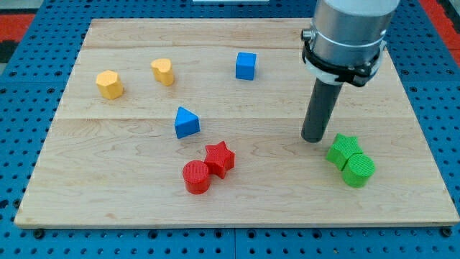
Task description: Point your arm at center
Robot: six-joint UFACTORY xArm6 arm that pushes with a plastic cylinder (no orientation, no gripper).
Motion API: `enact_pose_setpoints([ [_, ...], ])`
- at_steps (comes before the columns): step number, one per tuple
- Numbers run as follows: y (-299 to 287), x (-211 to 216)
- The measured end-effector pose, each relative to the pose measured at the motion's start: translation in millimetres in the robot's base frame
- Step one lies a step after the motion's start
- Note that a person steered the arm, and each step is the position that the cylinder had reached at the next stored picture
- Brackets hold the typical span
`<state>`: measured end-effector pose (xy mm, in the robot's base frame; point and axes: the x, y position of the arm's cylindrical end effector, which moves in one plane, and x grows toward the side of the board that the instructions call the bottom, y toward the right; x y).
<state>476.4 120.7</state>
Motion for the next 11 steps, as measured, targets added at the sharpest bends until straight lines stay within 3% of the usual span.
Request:
enact_pose_setpoints([
  [2, -15.7, -27.2],
  [3, -34.8, 4.6],
  [7, -47.8, -10.5],
  [9, -83.5, -46.1],
  [11, -52.6, -84.2],
])
